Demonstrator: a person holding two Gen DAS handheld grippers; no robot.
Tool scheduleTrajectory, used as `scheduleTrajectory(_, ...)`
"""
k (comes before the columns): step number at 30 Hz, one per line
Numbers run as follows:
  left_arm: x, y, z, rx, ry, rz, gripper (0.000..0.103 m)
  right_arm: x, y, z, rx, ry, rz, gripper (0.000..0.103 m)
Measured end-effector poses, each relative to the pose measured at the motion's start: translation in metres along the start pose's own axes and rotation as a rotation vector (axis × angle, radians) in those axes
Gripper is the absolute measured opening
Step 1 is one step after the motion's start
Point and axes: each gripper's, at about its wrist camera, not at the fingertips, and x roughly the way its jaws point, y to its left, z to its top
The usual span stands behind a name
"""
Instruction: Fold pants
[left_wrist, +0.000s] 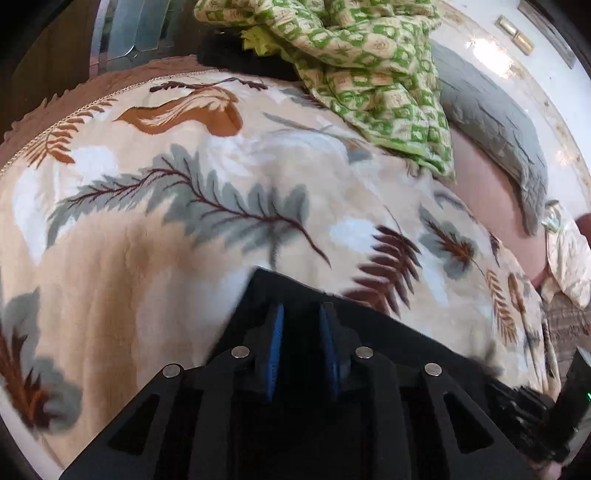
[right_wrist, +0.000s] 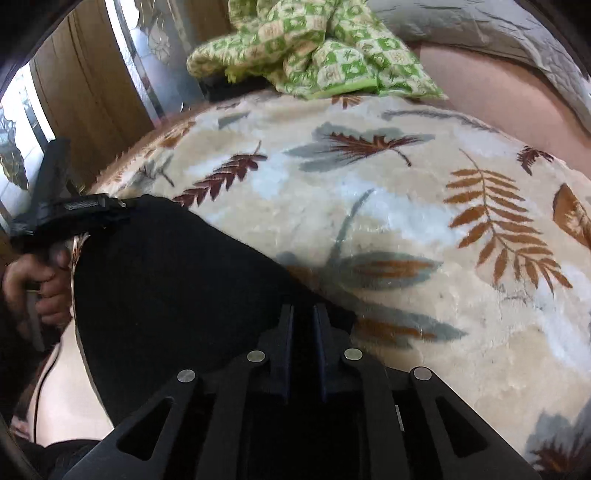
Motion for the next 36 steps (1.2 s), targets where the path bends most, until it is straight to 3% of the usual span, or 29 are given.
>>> scheduleTrajectory(5, 0.004, -0.005, 0.003, 0.034, -0.004, 0.029, 0.022, -0.006, 0.002, 0.001, 0.006, 0.004, -0.017, 0.010)
scheduleTrajectory(8, -0.006, -0.008, 0.004, 0.000, -0.007, 0.020, 0.021, -0.038, 0.002, -0.004, 0.027, -0.029, -0.034, 0.017)
scheduleTrajectory(10, -0.029, -0.020, -0.004, -0.003, -0.038, -0.001, 0.023, -0.078, -0.007, -0.019, 0.011, -0.097, -0.073, 0.039)
scheduleTrajectory(12, -0.051, -0.044, -0.019, 0.060, -0.060, -0.094, 0.028, -0.108, -0.026, -0.035, 0.005, -0.102, -0.122, 0.048)
scheduleTrajectory(14, -0.059, -0.073, -0.039, 0.145, -0.026, -0.188, 0.030, -0.140, -0.055, -0.057, 0.016, -0.090, -0.185, 0.048)
scheduleTrajectory(17, -0.058, -0.114, -0.077, 0.272, 0.068, -0.305, 0.031, -0.178, -0.101, -0.097, 0.042, -0.070, -0.193, 0.047)
scheduleTrajectory(19, -0.049, -0.131, -0.096, 0.345, 0.101, -0.299, 0.032, -0.179, -0.121, -0.120, 0.067, -0.037, -0.200, 0.047)
scheduleTrajectory(21, -0.027, -0.134, -0.111, 0.364, 0.160, -0.242, 0.031, -0.155, -0.151, -0.150, 0.122, 0.071, -0.256, 0.045)
scheduleTrajectory(22, -0.022, -0.130, -0.115, 0.351, 0.139, -0.252, 0.031, -0.161, -0.155, -0.159, 0.138, -0.022, -0.223, 0.045)
scheduleTrajectory(25, -0.020, -0.131, -0.114, 0.355, 0.128, -0.263, 0.032, -0.172, -0.155, -0.161, 0.189, -0.077, -0.224, 0.043)
scheduleTrajectory(29, -0.021, -0.130, -0.115, 0.362, 0.121, -0.259, 0.033, -0.212, -0.156, -0.173, 0.338, -0.196, -0.196, 0.052)
scheduleTrajectory(31, -0.021, -0.132, -0.118, 0.363, 0.110, -0.261, 0.033, -0.229, -0.162, -0.188, 0.449, -0.232, -0.188, 0.061)
scheduleTrajectory(36, -0.025, -0.131, -0.119, 0.368, 0.097, -0.267, 0.039, -0.243, -0.176, -0.226, 0.672, -0.259, -0.088, 0.063)
